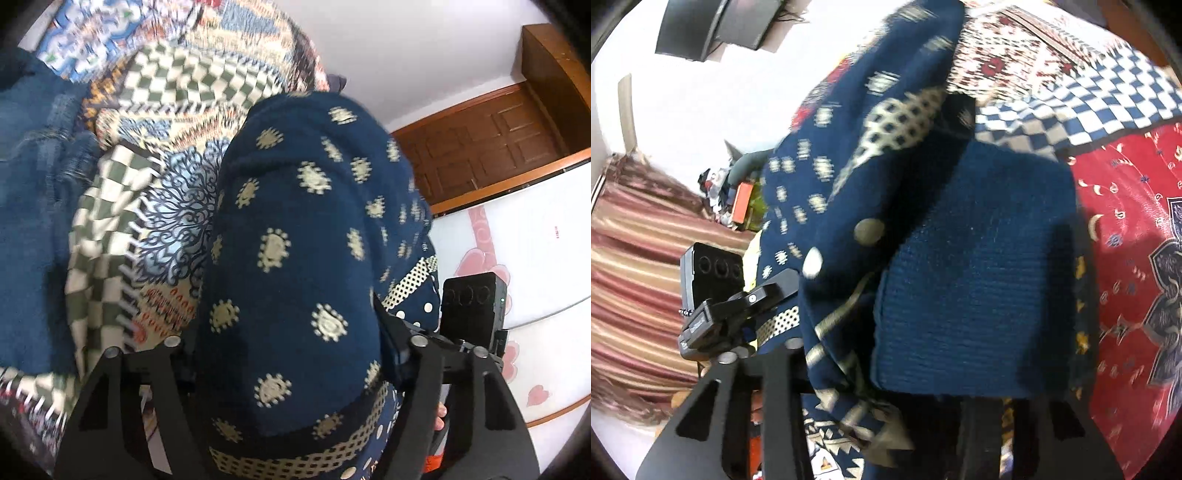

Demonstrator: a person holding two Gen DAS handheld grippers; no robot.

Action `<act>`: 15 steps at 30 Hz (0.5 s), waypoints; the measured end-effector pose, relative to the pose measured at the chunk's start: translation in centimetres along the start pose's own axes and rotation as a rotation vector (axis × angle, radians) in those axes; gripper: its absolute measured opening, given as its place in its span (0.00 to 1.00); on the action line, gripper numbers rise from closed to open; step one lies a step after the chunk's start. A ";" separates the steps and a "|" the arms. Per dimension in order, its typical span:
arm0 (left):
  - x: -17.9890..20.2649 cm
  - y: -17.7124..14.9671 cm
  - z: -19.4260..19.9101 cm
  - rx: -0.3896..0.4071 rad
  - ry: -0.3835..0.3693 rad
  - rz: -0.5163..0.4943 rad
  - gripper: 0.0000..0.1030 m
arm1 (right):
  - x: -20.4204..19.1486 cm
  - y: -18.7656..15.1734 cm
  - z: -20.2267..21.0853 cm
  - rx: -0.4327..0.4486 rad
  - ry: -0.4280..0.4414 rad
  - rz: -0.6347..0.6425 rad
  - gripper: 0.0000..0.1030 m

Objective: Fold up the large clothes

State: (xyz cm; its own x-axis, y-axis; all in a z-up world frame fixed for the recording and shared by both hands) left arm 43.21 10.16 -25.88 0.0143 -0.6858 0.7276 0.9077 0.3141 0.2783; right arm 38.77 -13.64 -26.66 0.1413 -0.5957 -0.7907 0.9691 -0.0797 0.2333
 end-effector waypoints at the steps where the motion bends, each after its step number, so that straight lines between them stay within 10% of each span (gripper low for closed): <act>1: 0.3 -0.3 0.8 0.009 -0.002 -0.006 0.66 | -0.8 -0.3 0.0 -0.002 -0.003 0.019 0.33; 15: 0.9 0.8 18.3 0.245 0.048 -0.109 0.65 | -15.8 1.7 -4.8 0.033 0.042 0.241 0.33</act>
State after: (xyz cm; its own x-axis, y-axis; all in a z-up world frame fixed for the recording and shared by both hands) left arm 36.33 21.84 -13.57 -0.0527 -0.7531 0.6558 0.7768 0.3818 0.5009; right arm 39.14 -0.48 -16.51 0.3769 -0.5668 -0.7326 0.8993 0.0343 0.4361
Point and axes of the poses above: each gripper's, at about its wrist camera, not at the fingertips, and z roughly against the way its jaws point, x to its right, y to its top, the point moved 2 cm from there along -z, roughly the way its jaws point, and after that the axes turned 2 degrees about -z, right-handed, at the moved point
